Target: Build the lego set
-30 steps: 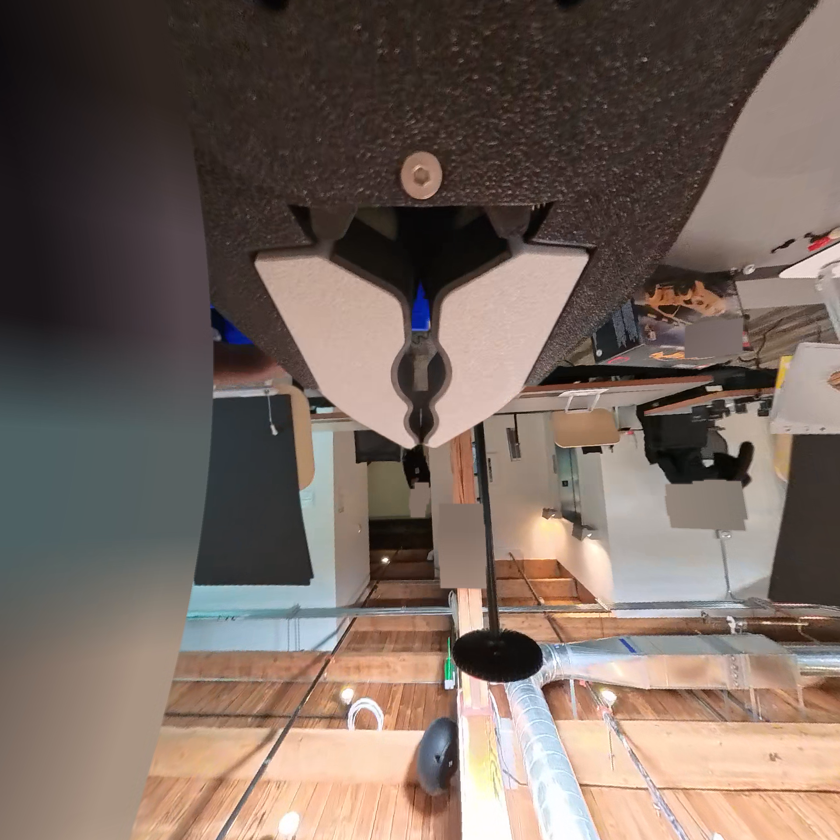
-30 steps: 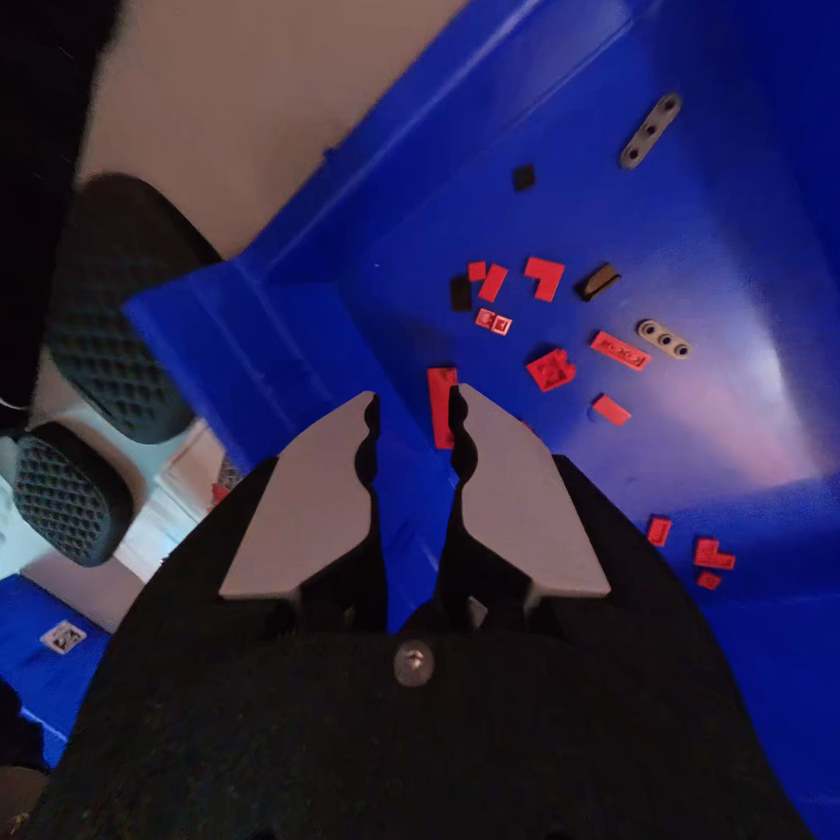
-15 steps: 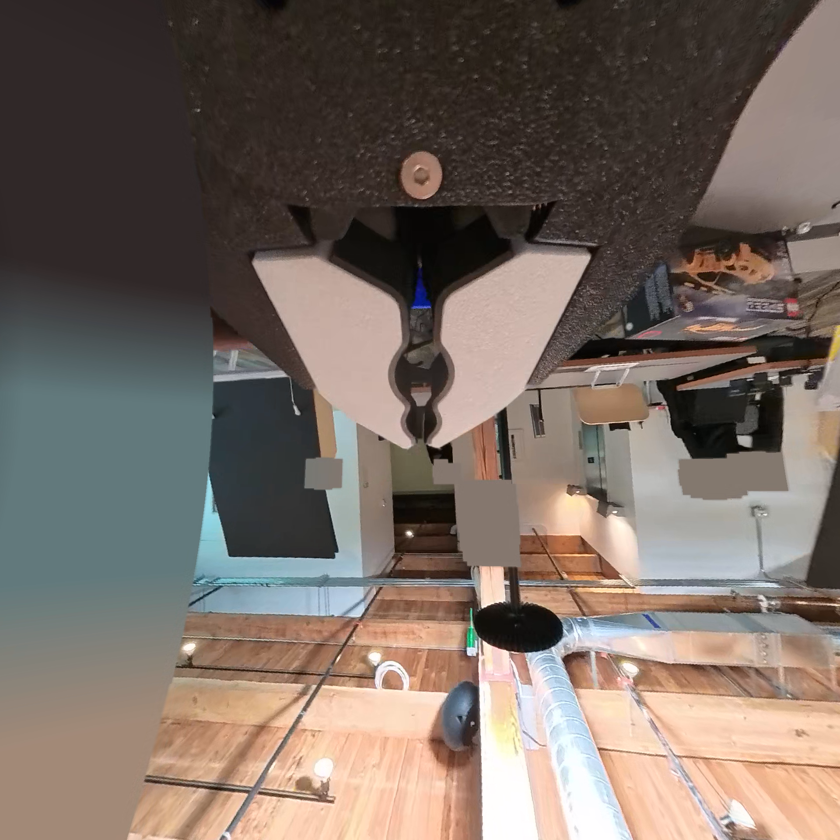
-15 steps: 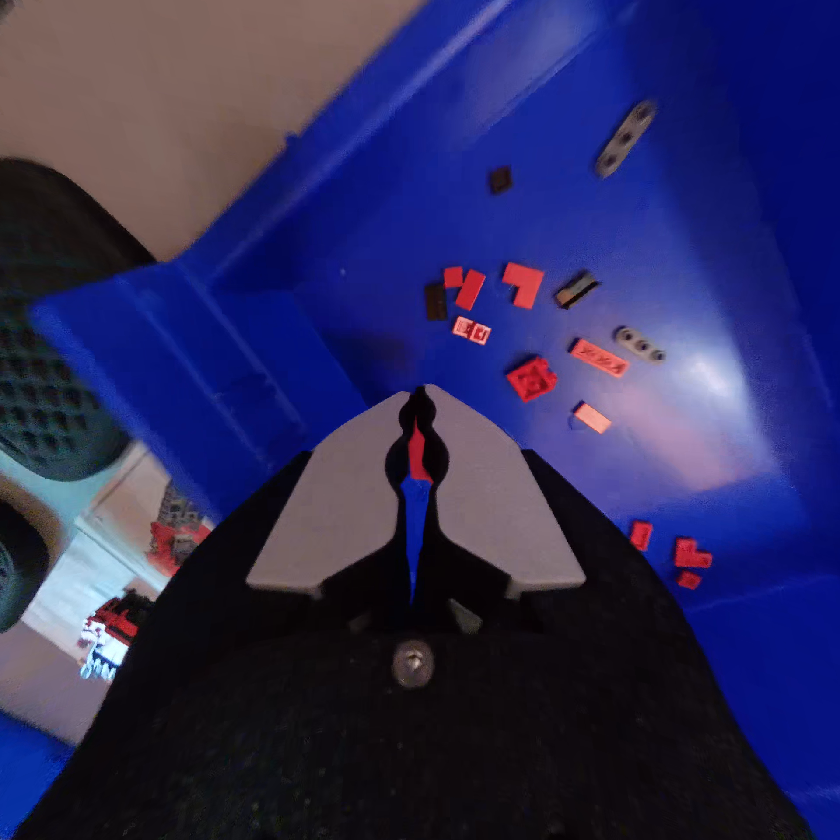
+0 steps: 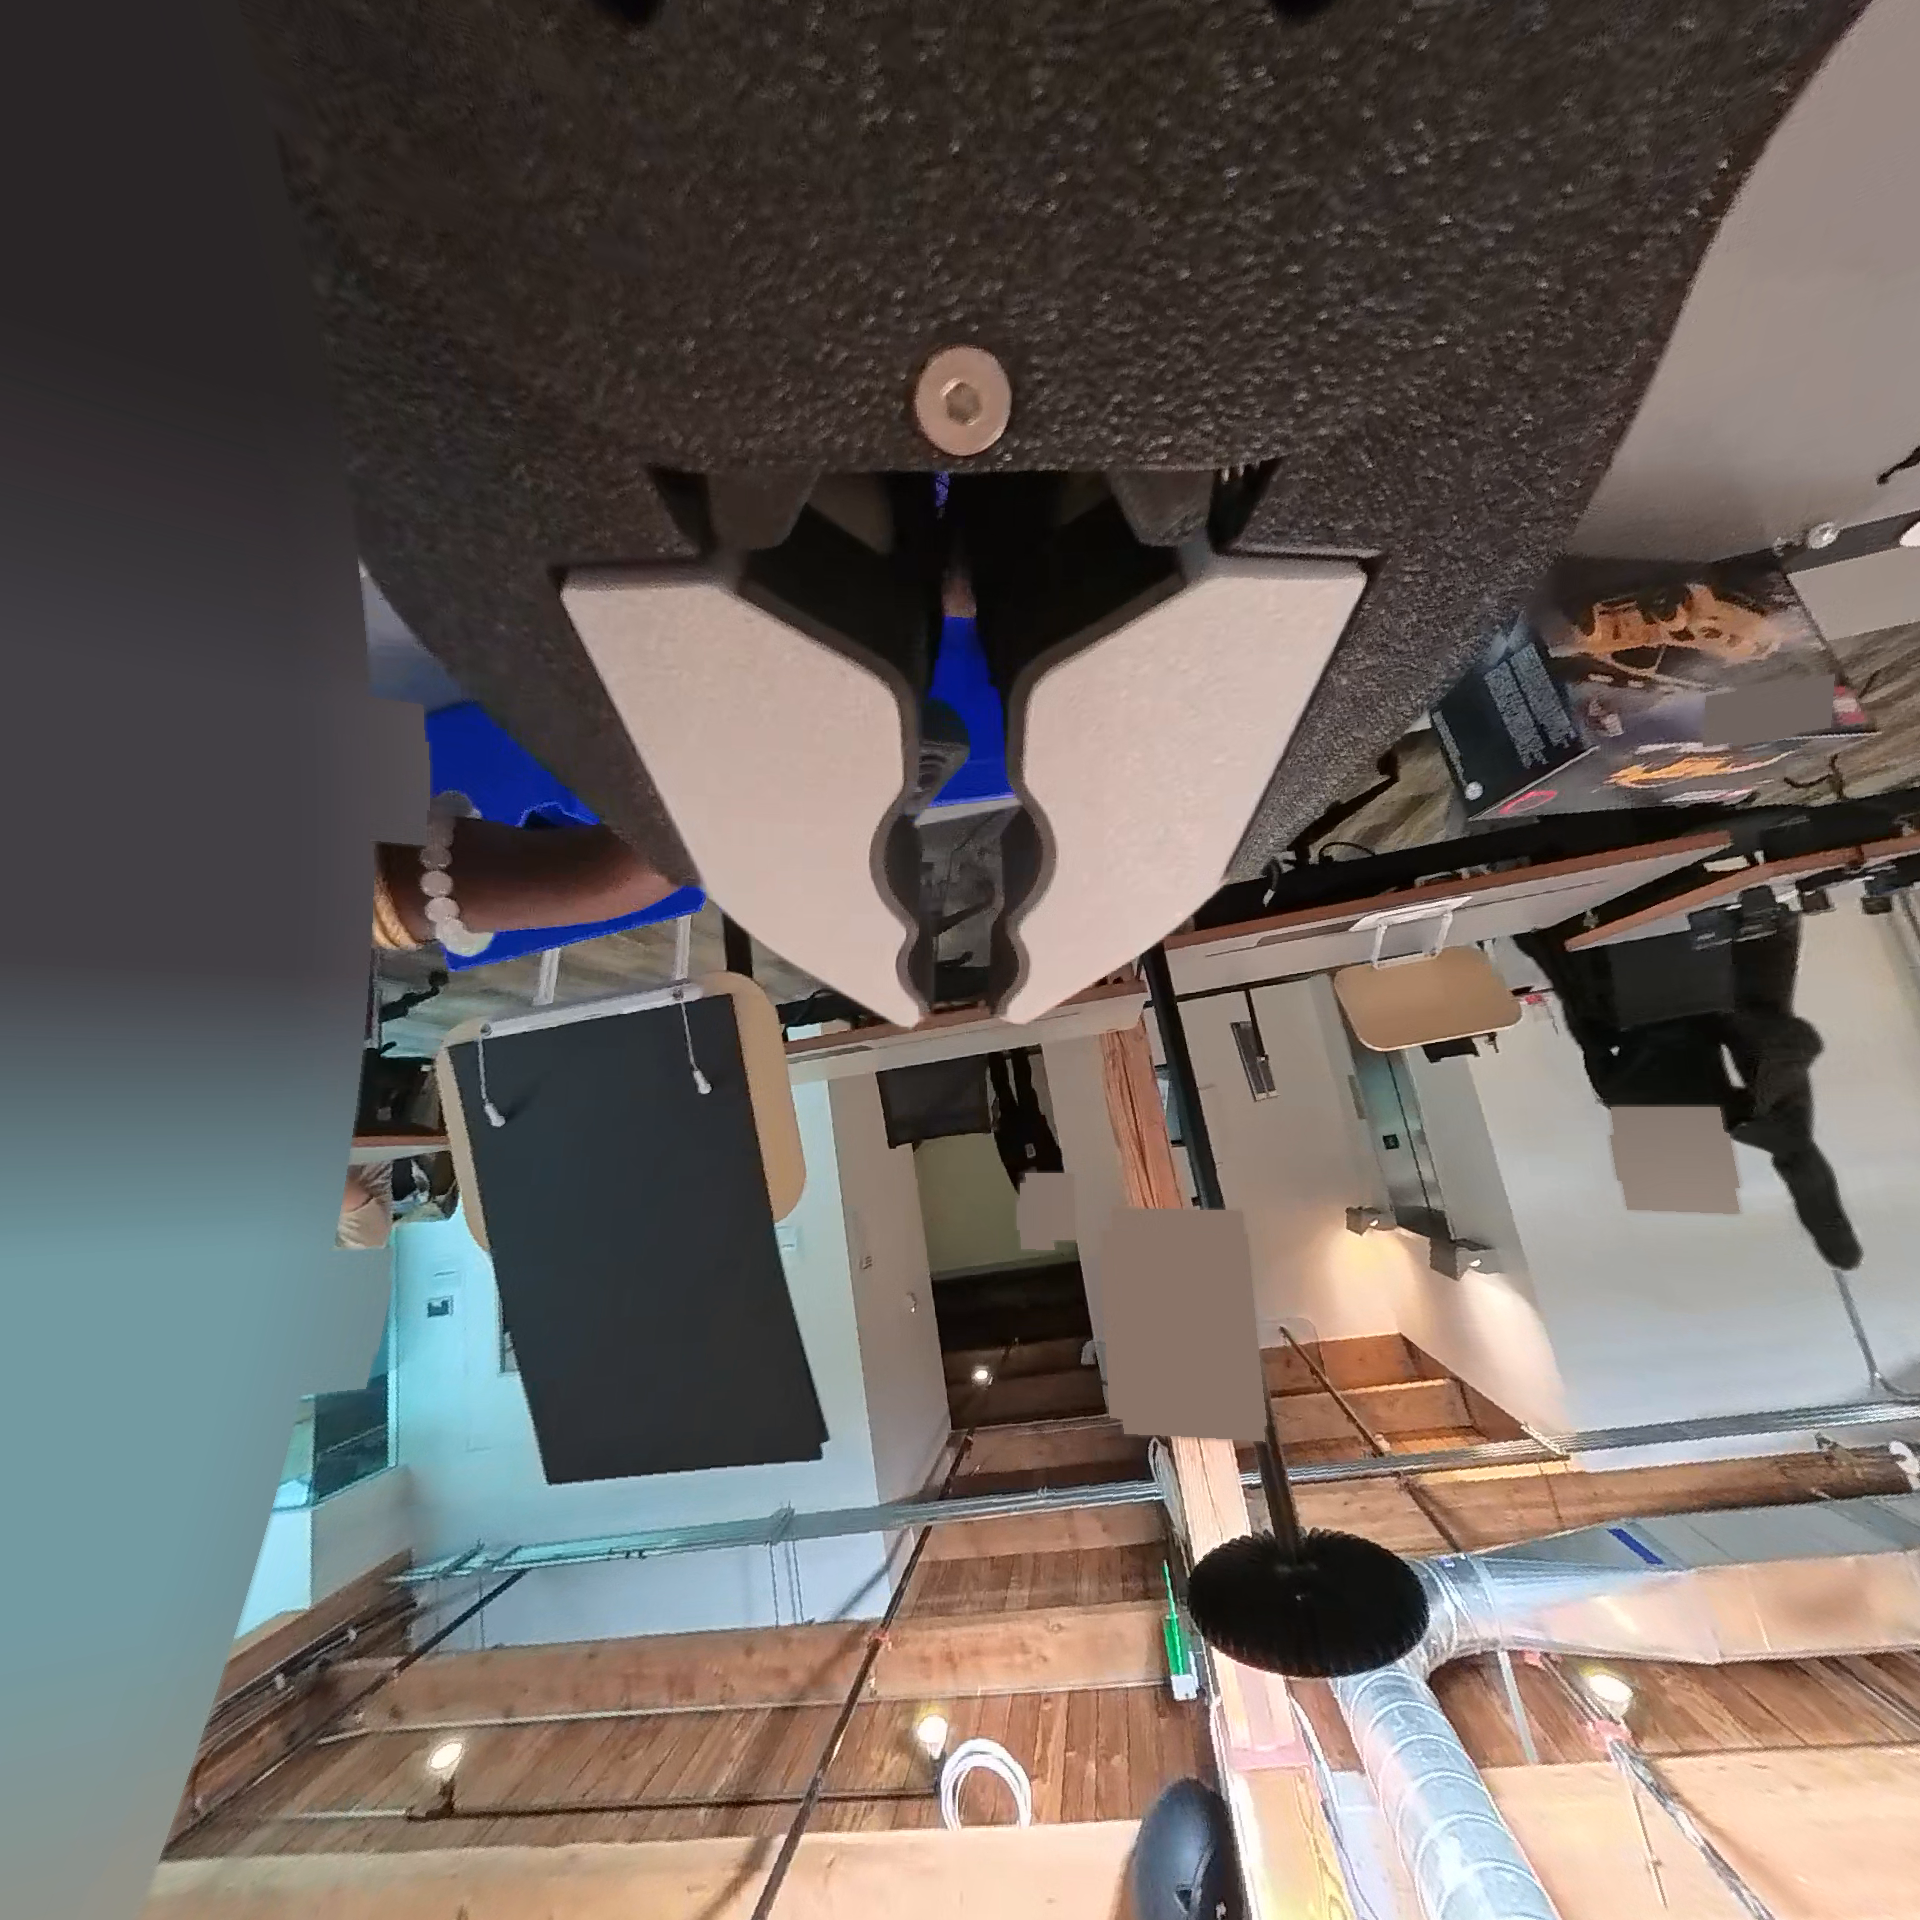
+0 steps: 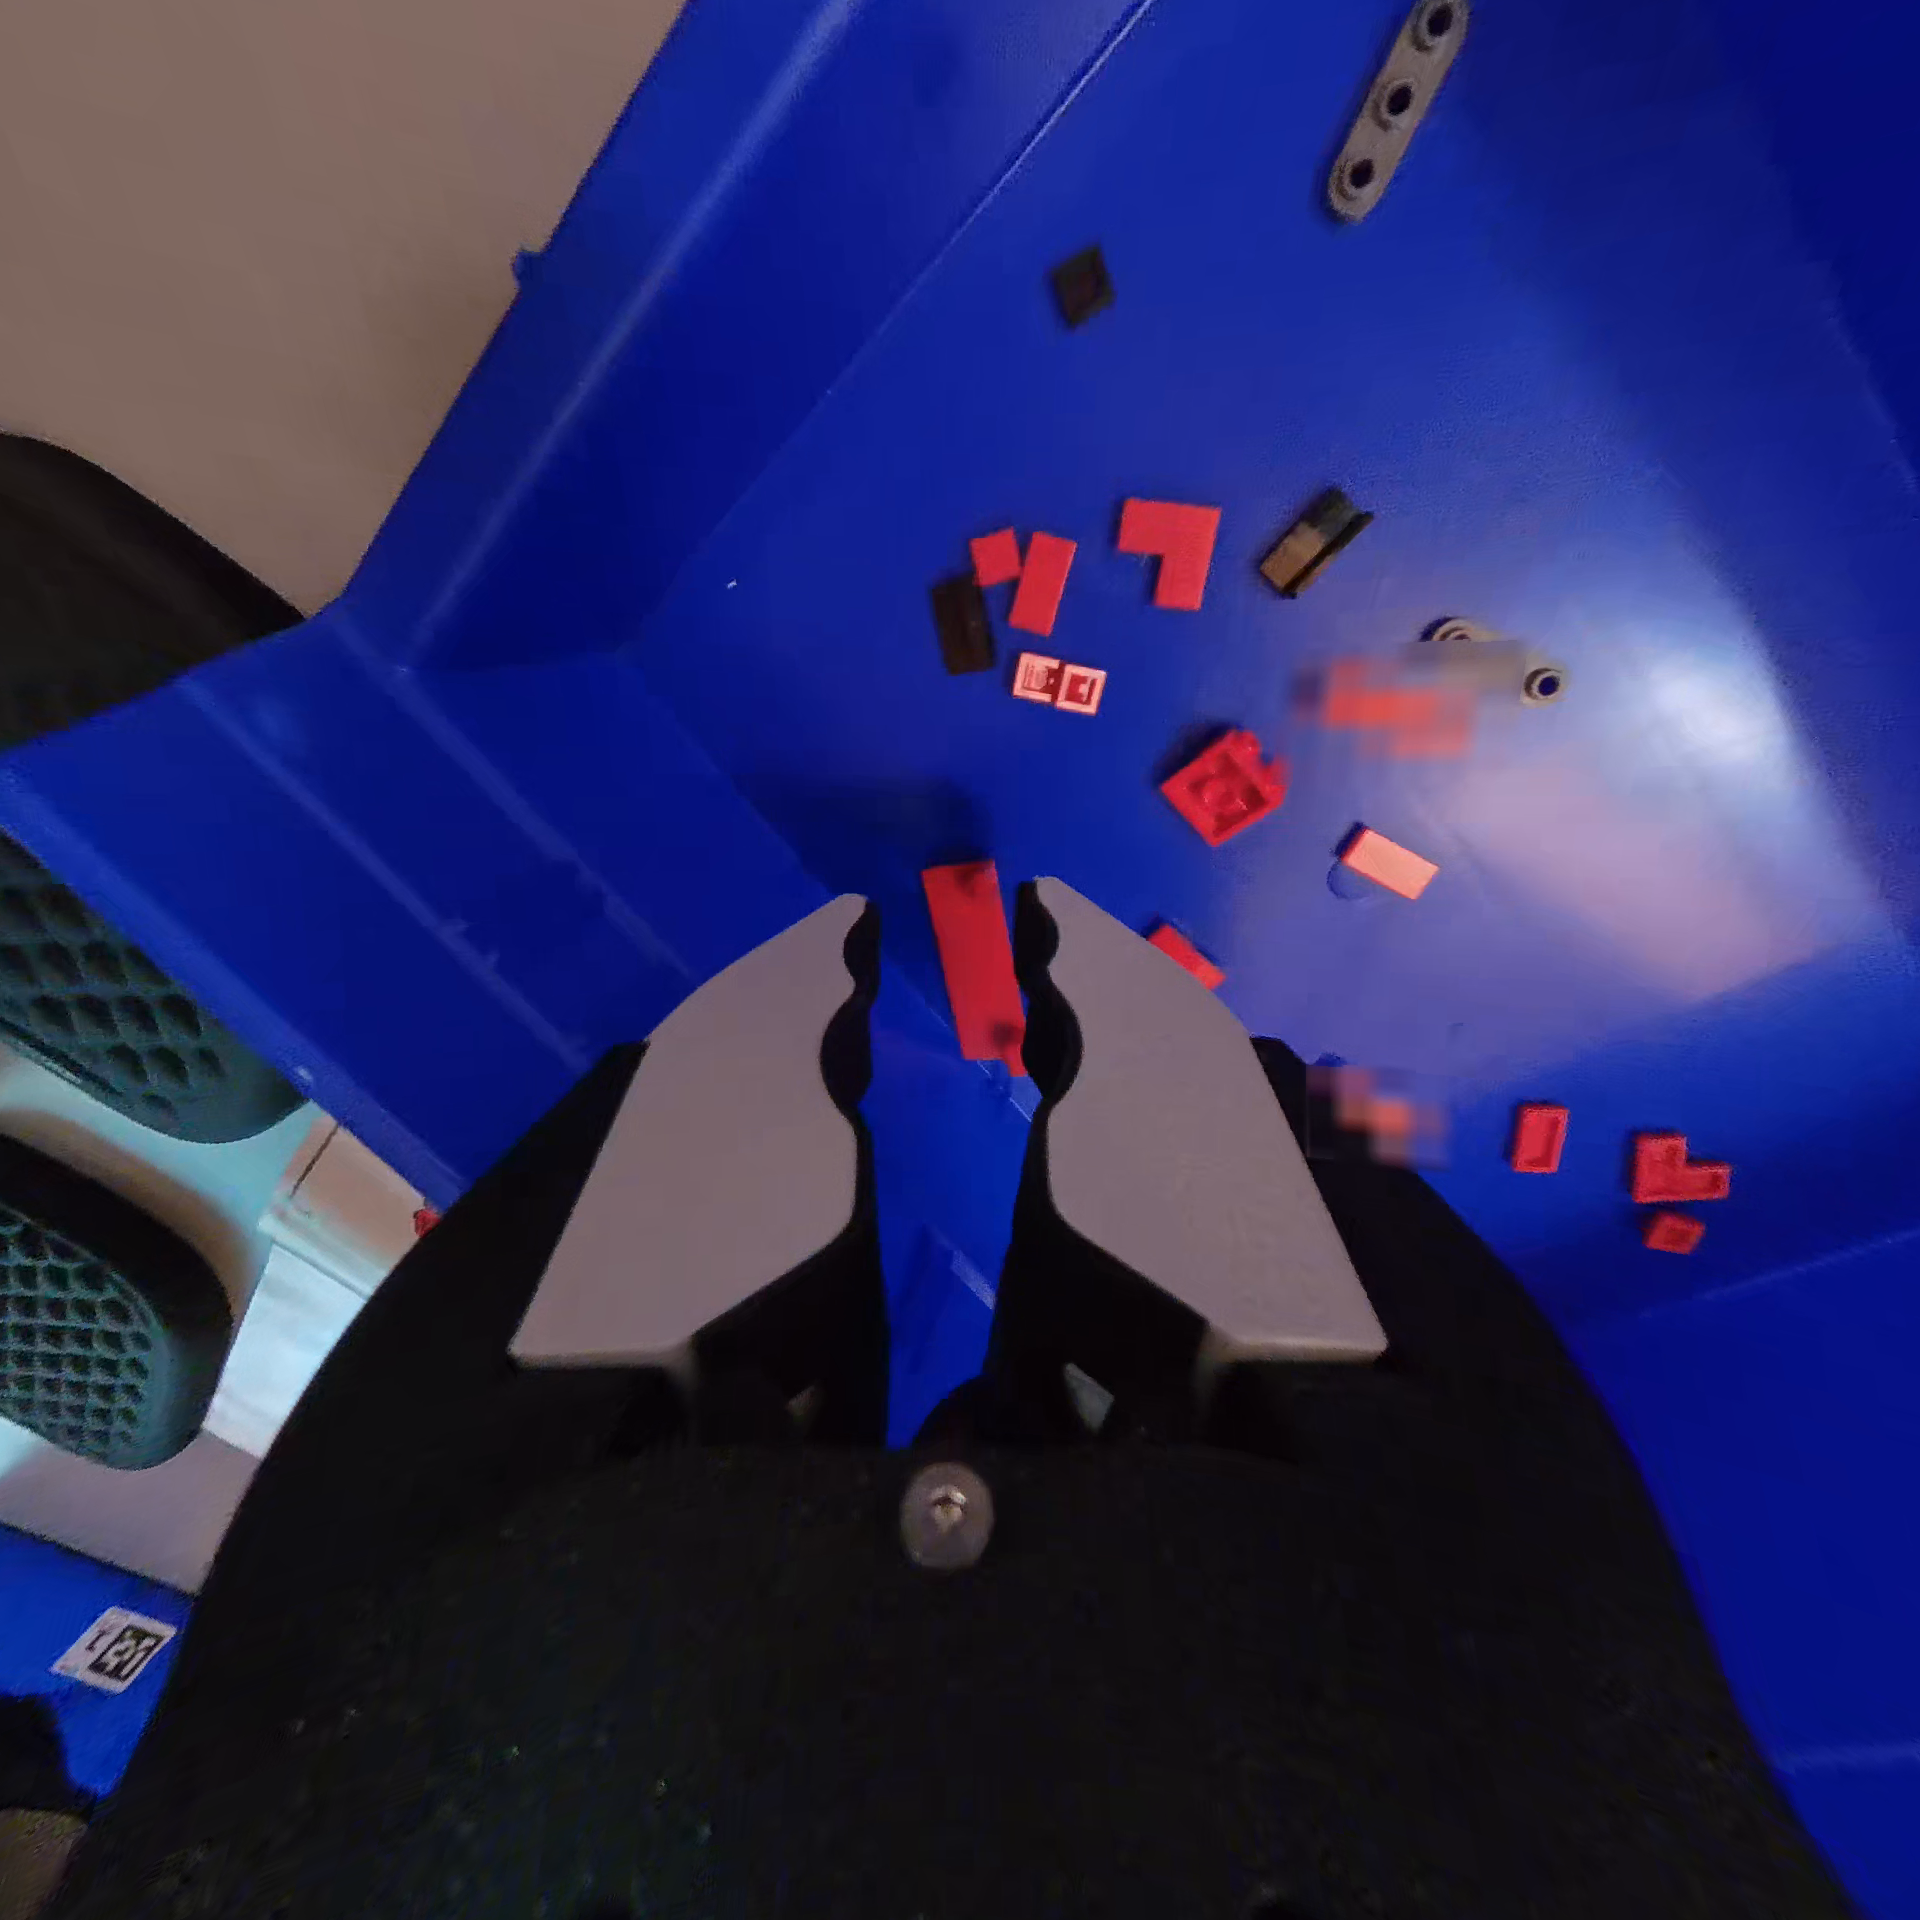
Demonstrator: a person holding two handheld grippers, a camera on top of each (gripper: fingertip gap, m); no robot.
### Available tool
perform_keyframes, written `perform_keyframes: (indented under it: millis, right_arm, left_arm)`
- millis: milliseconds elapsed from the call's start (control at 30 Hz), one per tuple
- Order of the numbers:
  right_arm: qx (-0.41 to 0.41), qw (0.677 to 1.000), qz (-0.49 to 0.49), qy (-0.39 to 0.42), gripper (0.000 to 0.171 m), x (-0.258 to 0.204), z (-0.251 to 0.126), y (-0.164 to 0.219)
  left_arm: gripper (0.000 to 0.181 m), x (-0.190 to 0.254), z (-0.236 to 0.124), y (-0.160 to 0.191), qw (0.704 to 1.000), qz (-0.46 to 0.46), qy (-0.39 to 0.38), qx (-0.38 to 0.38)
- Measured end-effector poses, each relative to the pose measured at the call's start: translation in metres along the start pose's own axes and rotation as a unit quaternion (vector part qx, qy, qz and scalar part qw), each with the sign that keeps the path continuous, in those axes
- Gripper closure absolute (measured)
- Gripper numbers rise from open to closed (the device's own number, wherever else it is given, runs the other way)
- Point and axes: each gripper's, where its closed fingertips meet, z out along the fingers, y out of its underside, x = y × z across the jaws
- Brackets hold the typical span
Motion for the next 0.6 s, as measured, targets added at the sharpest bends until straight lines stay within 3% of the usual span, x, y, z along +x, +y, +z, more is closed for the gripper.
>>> perform_keyframes:
  millis: [367,467,600]
  right_arm:
    - [-0.082,0.996,-0.032,-0.01,0.164,0.011,0.023,0.001]
    - [-0.038,0.999,-0.039,0.001,0.165,0.009,0.004,-0.01]
    - [0.135,0.99,-0.025,-0.007,0.166,-0.022,-0.072,-0.029]
  left_arm:
    - [0.171,-0.005,-0.005,-0.004,1.0,-0.004,0.002,0.018]
    - [0.169,0.001,-0.004,-0.005,0.999,0.007,0.022,0.023]
    - [0.155,0.033,0.008,0.001,0.993,0.071,0.095,0.011]
